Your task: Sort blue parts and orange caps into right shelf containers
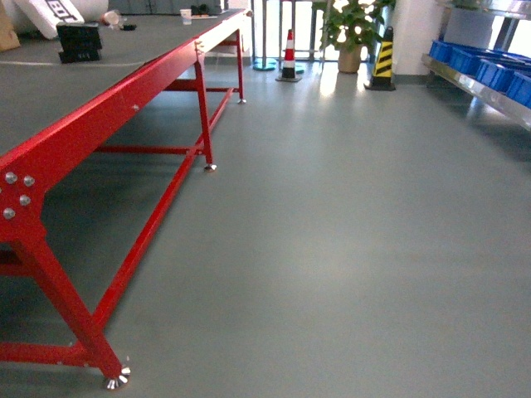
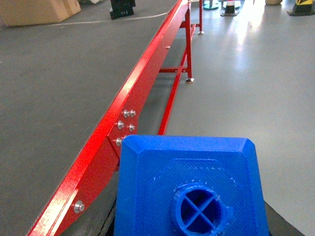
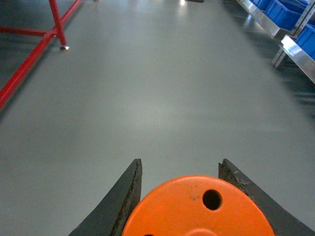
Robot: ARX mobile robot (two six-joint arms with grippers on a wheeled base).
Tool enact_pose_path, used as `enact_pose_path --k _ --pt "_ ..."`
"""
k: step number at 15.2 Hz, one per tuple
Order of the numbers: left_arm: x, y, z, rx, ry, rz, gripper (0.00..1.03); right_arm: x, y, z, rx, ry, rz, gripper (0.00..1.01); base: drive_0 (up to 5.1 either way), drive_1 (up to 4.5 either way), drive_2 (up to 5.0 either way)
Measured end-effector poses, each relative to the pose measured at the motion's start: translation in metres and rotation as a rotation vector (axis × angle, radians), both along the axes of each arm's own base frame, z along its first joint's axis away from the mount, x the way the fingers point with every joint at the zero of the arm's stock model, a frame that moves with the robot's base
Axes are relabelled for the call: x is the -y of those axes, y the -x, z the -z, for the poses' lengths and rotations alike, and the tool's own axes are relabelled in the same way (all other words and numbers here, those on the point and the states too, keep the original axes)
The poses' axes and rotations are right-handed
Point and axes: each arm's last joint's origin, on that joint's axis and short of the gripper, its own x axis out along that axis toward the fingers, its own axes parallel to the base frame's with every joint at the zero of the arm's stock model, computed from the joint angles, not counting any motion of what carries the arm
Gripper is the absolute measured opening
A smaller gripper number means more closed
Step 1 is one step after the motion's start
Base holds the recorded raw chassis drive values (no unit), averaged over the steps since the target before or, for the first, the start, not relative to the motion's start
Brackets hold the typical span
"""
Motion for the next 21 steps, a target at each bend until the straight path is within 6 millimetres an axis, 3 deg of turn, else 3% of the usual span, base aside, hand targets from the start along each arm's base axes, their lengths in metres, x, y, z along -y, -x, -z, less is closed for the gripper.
enact_pose_path --k 21 --pt "-0.0002 -0.0002 -0.0005 0.003 -0.001 -0.001 0.45 0.0 0.0 0.0001 -0.001 0.0 0.0 0.42 0.0 4.14 -4.2"
